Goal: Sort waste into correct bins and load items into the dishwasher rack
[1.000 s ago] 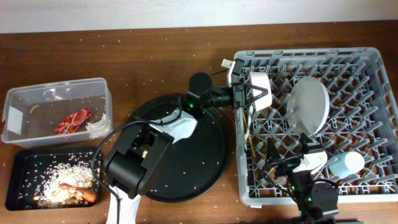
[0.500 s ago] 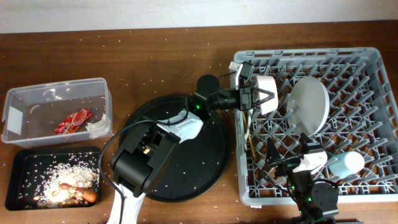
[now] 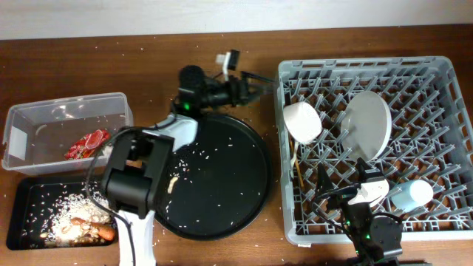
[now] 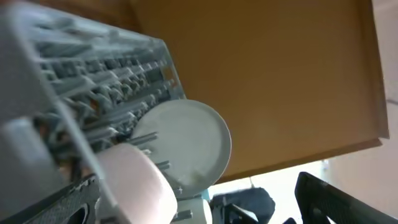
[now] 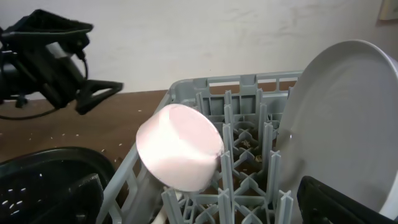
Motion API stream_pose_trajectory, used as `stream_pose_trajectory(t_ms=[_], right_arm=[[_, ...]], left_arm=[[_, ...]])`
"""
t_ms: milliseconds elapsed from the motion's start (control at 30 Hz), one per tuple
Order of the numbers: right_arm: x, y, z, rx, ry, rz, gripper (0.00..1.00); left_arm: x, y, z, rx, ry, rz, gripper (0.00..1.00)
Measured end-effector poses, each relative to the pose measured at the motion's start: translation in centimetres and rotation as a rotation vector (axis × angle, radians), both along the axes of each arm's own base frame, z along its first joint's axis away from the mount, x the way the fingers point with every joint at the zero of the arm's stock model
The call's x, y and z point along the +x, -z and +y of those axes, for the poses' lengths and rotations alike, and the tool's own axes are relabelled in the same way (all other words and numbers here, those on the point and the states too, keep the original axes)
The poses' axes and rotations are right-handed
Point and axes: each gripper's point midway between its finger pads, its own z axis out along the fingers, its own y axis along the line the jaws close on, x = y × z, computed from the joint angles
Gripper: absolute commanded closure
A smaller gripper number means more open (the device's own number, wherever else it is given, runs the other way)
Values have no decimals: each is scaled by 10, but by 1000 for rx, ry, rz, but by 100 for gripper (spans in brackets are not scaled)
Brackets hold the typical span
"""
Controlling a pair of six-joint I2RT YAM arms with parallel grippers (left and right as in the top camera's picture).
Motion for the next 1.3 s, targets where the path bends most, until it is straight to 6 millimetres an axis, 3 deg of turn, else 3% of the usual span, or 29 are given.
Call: stream_pose_trajectory(t_ms=[67, 100, 133, 200, 233, 267, 300, 367, 433, 600, 633, 700, 767, 800, 867, 900, 1033, 1100, 1300], right_arm=[[0, 0, 0, 0, 0, 1, 1], [0, 0, 0, 0, 0, 0, 2], [0, 0, 0, 0, 0, 0, 1], [0, 0, 0, 0, 0, -1, 1], [0, 0, 0, 0, 0, 1, 1], [0, 0, 0, 0, 0, 2, 1], [0, 0, 0, 0, 0, 0, 1], [0, 0, 0, 0, 0, 0, 1], [0, 0, 0, 0, 0, 0, 1], [0, 0, 0, 0, 0, 0, 1], [0, 0, 0, 0, 0, 0, 1], [0, 0, 0, 0, 0, 0, 1], [0, -1, 0, 1, 0, -1, 1], [0, -1, 0, 0, 0, -1, 1], [0, 0, 0, 1, 0, 0, 1], [0, 0, 0, 0, 0, 0, 2], [0, -1, 0, 1, 0, -1, 1], [0, 0, 0, 0, 0, 0, 1], [0, 0, 0, 1, 0, 0, 1]], left_arm=[[9, -6, 35, 32, -24, 89, 1], [8, -29, 62, 54, -49, 101, 1], [6, -38, 81, 99, -93, 156, 1], [-24, -58, 138, 288, -248, 230, 1], [-71, -50, 196, 571, -405, 306, 1], [-84, -60, 223, 700, -477, 248, 1], [-114, -63, 252, 884, -523, 221, 1], [-168, -88, 283, 1107, -594, 108, 1], [-210, -113, 294, 1183, -657, 5, 1], [-280, -163, 292, 1143, -815, -248, 1], [-284, -170, 293, 1145, -840, -293, 1], [-255, -193, 292, 1133, -905, -534, 1], [-208, -183, 289, 1064, -1007, -742, 1], [-199, -145, 289, 1066, -1007, -752, 1], [-193, -105, 289, 1039, -1048, -820, 1], [-197, -67, 289, 1037, -1052, -828, 1], [-198, 3, 289, 1015, -1081, -871, 1], [-202, 16, 289, 1008, -1090, -884, 1], [-202, 15, 289, 1004, -1094, -890, 1]])
